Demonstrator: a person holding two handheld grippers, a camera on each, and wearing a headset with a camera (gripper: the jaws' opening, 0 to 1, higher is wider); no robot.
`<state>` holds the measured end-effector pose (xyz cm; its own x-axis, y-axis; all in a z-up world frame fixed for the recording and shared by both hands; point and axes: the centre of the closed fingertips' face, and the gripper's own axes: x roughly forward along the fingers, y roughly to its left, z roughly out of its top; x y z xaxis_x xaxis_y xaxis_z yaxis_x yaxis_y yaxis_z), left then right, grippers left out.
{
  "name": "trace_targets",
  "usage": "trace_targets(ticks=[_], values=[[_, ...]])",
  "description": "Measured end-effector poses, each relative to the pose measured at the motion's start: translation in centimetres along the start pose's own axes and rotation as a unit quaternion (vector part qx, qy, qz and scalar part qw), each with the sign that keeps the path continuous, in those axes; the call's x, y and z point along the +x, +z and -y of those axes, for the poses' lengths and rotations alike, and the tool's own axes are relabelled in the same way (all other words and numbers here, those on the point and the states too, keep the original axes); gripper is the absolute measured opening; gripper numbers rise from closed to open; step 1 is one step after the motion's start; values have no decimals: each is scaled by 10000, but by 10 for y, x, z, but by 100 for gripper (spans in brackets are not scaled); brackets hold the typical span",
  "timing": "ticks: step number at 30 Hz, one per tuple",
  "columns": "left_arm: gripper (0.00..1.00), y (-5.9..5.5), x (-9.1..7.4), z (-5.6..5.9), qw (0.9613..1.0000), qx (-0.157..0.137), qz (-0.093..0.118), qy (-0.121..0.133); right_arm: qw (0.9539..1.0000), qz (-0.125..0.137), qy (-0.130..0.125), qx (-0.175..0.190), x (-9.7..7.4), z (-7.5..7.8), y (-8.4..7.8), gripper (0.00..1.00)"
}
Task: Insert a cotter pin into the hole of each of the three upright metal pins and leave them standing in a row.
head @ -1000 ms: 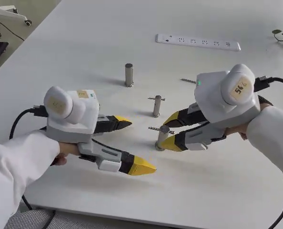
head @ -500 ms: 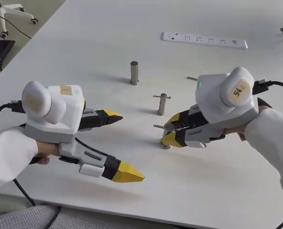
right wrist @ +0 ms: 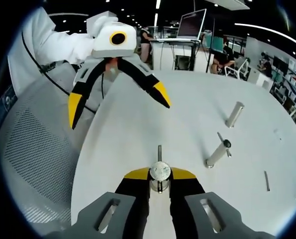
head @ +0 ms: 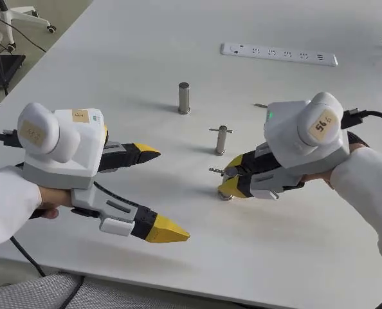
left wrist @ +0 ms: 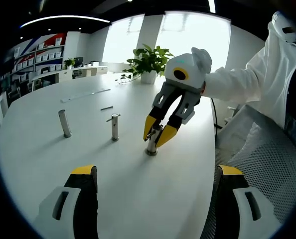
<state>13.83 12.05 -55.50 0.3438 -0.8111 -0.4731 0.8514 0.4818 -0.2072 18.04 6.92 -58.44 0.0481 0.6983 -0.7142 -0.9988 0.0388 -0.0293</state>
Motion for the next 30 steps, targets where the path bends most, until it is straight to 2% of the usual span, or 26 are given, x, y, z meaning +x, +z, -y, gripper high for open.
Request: trace_targets(ticks=[3, 6, 9, 12, 13, 14, 16, 21, 26, 30], values=[[99, 0, -1, 0, 10000, -24, -15, 5, 10000, 52, 72, 12, -9, 5, -1, 8], [99, -1, -2, -2, 10000, -17, -32, 34, 9998, 137, 100, -86, -18, 26, -8, 9], [99, -1, -3, -1, 10000, -37, -40, 35, 9998, 177, 77, 0, -26, 38, -13, 9], [99, -2, -4, -2, 9999, -35, -81, 54, 9999, 129, 26, 29, -33, 52, -22, 9], [99, -3, -4, -2, 9999, -41, -87, 56, 10000, 81, 6, 25, -36, 66, -29, 9], [99, -3, -5, -2, 9999, -54, -94, 61, 10000, 38, -10, 22, -39, 72, -32, 9], [99, -5, -6, -4, 9999, -76, -113, 80, 10000, -25, -8, 17, -41, 79, -36, 9], [99, -8, -10, -6, 9997, -145, -165, 143, 9999, -79, 84, -87, -48, 85, -37, 9], [99, -11, -12, -7, 9994, -185, -209, 183, 9993, -16, 272, -245, -41, 84, -33, 9], [99, -8, -13, -7, 9992, -309, -101, 214, 9990, -12, 378, -223, -34, 90, -33, 9]])
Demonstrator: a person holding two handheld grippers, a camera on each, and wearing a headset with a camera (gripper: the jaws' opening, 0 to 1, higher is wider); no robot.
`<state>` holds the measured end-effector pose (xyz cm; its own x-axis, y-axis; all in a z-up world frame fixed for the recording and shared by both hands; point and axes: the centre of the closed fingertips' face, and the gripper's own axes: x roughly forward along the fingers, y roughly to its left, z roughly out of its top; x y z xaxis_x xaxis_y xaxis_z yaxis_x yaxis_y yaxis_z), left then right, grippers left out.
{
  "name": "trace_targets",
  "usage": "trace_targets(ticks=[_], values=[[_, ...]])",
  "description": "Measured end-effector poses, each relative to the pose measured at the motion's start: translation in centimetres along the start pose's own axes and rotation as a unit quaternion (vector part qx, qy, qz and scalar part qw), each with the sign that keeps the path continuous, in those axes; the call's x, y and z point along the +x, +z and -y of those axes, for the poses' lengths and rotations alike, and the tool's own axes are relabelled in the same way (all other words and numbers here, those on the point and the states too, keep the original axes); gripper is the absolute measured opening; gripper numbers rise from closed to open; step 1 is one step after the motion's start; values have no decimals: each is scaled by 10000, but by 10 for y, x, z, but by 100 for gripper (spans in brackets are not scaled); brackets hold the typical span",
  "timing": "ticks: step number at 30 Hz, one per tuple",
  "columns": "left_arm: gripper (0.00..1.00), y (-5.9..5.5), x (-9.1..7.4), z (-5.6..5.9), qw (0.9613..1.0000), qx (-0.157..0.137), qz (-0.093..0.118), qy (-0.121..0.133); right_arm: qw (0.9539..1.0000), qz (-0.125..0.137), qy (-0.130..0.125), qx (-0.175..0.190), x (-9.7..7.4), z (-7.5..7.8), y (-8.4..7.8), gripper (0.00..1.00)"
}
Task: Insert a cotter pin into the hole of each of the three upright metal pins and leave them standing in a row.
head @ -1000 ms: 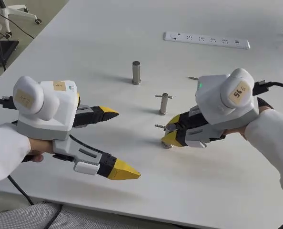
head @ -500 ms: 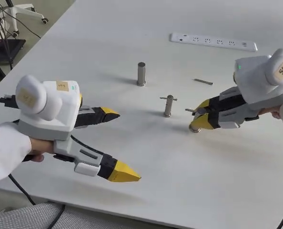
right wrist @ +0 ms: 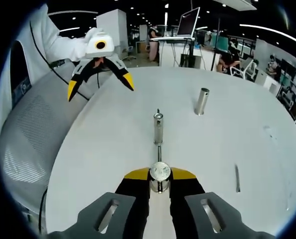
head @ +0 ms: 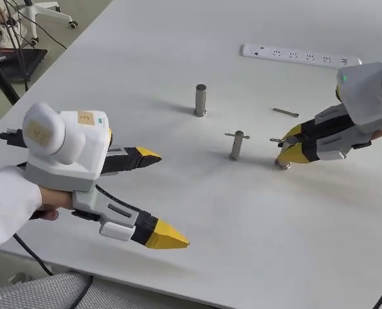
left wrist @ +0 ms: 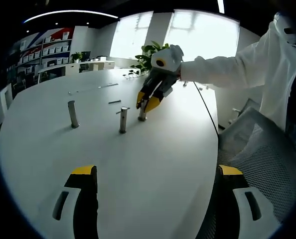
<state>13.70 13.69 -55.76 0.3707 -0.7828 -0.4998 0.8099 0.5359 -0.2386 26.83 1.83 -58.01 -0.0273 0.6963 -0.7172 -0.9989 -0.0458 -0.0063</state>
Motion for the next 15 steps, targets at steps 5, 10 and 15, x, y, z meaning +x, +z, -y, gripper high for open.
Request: trace_targets(ticks=[5, 10, 15], values=[[99, 0, 0, -1, 10000, 15, -36, 19, 9999, 67, 115, -9, 5, 2, 2, 9], [99, -2, 1, -2, 10000, -38, -77, -9, 9996, 198, 196, -33, 8, 2, 4, 9], [99, -5, 3, -1, 9999, -38, -149, -37, 9993, 291, 212, -86, 8, -1, 6, 9]])
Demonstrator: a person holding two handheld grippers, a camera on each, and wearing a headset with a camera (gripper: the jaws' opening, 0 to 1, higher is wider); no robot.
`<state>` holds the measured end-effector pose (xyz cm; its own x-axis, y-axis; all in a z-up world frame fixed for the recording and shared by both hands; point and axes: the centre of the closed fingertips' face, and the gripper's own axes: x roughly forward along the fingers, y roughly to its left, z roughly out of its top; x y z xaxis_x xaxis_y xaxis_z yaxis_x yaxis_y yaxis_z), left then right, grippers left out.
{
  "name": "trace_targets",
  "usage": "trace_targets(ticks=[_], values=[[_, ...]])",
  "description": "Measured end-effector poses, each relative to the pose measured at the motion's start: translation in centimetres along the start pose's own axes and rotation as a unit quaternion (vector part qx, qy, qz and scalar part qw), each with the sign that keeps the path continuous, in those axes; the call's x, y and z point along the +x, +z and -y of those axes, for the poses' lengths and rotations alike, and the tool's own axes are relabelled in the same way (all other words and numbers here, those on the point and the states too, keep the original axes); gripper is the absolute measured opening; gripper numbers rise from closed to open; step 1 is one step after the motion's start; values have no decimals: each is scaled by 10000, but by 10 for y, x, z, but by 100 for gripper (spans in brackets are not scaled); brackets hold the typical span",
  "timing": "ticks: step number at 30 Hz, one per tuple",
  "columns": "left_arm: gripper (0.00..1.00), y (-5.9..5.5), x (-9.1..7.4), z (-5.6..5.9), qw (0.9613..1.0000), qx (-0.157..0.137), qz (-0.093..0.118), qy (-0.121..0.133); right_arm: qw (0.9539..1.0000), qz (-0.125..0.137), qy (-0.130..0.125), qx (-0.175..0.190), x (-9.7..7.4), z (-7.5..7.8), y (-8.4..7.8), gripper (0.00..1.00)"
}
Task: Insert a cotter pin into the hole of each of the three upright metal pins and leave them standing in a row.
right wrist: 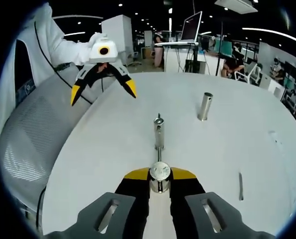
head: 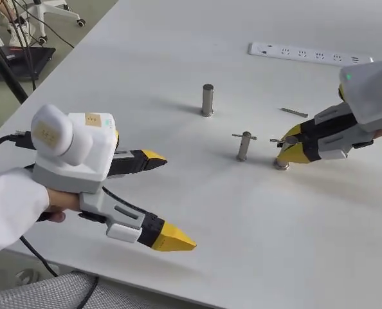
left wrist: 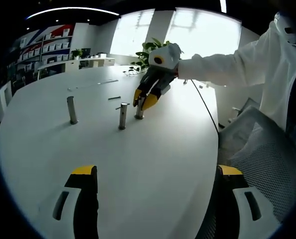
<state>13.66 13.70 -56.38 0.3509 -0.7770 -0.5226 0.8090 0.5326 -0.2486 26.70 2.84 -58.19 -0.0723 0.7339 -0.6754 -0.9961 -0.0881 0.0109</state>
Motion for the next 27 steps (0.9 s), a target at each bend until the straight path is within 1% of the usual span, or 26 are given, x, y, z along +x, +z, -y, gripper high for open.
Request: trace_targets(ticks=[2, 4, 6, 7, 8, 9, 10, 11, 12, 13, 14, 15, 16, 17, 18, 19, 20, 21, 22, 23, 24, 26, 27], values=[[99, 0, 1, 1, 10000, -7, -5, -15, 10000, 20, -5, -1, 0, -3, 1, 9], [99, 1, 2, 2, 10000, -56, 54, -39, 9998, 47, -21, 168, 1, 1, -1, 9], [99, 3, 2, 4, 9999, -93, 99, -58, 9997, 47, -47, 219, 0, -2, 0, 11], [99, 4, 2, 5, 9999, -83, 117, -41, 9996, 28, -34, 284, 1, -4, 0, 14], [99, 5, 1, 5, 9999, -74, 134, -31, 9996, 30, -99, 260, 0, -2, -1, 22], [99, 6, 0, 6, 9998, -82, 161, -38, 9992, 47, -241, 321, 0, 2, -2, 28], [99, 8, 0, 7, 9998, -87, 191, -40, 9985, 113, -315, 439, -2, 4, -2, 33], [99, 9, 0, 7, 9997, -95, 215, -42, 9978, 192, -353, 527, -4, 5, 1, 34], [99, 11, -1, 7, 9996, -104, 240, -40, 9962, 330, -409, 688, -7, 4, 5, 35], [99, 12, -1, 7, 9996, -103, 255, -35, 9952, 407, -444, 775, -10, 1, 9, 38], [99, 14, -1, 7, 9996, -94, 283, -25, 9935, 559, -464, 871, -13, -3, 15, 40], [99, 15, -1, 7, 9995, -95, 298, -30, 9928, 719, -415, 865, -18, -13, 22, 43], [99, 16, -1, 8, 9995, -97, 306, -35, 9923, 749, -423, 894, -20, -15, 24, 47], [99, 18, -1, 9, 9994, -98, 340, -61, 9904, 891, -515, 922, -27, -17, 26, 50], [99, 19, -1, 9, 9993, -92, 350, -64, 9888, 970, -541, 995, -30, -19, 28, 54], [99, 21, -1, 10, 9992, -79, 379, -77, 9864, 1048, -579, 1129, -35, -27, 31, 59], [99, 22, -1, 11, 9991, -80, 398, -93, 9855, 1074, -625, 1154, -38, -32, 33, 64], [99, 24, 0, 12, 9990, -75, 423, -112, 9843, 1129, -727, 1145, -43, -38, 35, 69], [99, 26, 0, 13, 9989, -64, 454, -120, 9836, 1138, -762, 1174, -45, -42, 36, 73], [99, 27, 0, 13, 9987, -65, 478, -132, 9823, 1157, -806, 1233, -48, -47, 37, 75], [99, 29, 0, 14, 9986, -79, 502, -151, 9798, 1228, -913, 1290, -52, -52, 39, 76], [99, 31, 0, 15, 9984, -88, 536, -168, 9792, 1242, -983, 1268, -56, -61, 38, 77], [99, 32, 0, 15, 9983, -80, 551, -177, 9785, 1218, -1001, 1329, -57, -65, 37, 77]])
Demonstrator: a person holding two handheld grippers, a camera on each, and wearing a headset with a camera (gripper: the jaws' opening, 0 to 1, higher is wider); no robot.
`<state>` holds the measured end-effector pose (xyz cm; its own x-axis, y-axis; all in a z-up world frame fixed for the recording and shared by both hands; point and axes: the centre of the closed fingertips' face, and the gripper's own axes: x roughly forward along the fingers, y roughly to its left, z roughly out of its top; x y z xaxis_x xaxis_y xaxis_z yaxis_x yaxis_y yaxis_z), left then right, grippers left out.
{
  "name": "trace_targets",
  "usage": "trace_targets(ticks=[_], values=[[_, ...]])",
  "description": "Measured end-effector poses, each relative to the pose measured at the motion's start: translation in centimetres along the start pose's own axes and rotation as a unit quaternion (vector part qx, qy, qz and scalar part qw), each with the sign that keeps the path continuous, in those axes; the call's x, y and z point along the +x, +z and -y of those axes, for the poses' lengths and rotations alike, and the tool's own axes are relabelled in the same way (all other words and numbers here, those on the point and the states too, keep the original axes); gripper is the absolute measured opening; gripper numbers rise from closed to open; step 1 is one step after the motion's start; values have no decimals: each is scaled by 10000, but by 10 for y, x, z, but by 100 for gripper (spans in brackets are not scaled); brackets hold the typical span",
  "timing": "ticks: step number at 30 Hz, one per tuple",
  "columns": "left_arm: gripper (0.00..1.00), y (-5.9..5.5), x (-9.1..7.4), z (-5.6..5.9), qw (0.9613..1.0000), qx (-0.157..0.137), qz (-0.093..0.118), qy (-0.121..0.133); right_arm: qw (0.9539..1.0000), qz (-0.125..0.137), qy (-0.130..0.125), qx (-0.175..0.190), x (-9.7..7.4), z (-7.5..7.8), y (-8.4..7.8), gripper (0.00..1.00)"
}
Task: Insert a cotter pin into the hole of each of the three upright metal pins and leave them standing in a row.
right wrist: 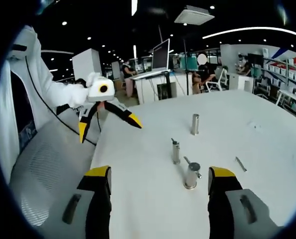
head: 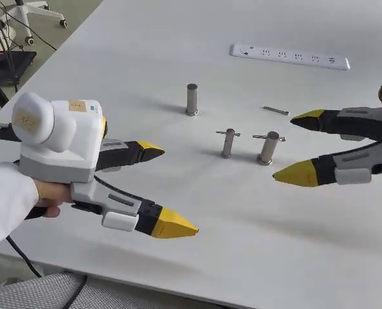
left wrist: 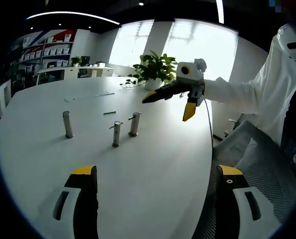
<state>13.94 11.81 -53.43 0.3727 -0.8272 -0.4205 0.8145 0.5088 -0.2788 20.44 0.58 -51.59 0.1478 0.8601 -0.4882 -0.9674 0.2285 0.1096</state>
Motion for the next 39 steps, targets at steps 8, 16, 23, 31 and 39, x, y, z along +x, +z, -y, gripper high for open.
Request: trace_targets(ticks=[8, 16, 23, 31, 39], values=[[99, -4, -3, 2, 10000, 23, -34, -84, 9969, 38, -446, 649, -16, -29, -22, 88], [99, -12, -12, -1, 9999, -23, -81, -75, 9916, 46, -859, 962, -24, -40, -39, 95], [99, -13, -17, -6, 9999, -102, -29, -41, 9883, 48, -948, 1191, -25, -46, -47, 97], [99, -16, -23, -21, 9995, -194, 52, 234, 9857, -4, -1065, 1305, -32, -48, -54, 97], [99, -8, -24, -36, 9989, -269, 131, 369, 9848, -10, -1120, 1327, -32, -52, -54, 96]])
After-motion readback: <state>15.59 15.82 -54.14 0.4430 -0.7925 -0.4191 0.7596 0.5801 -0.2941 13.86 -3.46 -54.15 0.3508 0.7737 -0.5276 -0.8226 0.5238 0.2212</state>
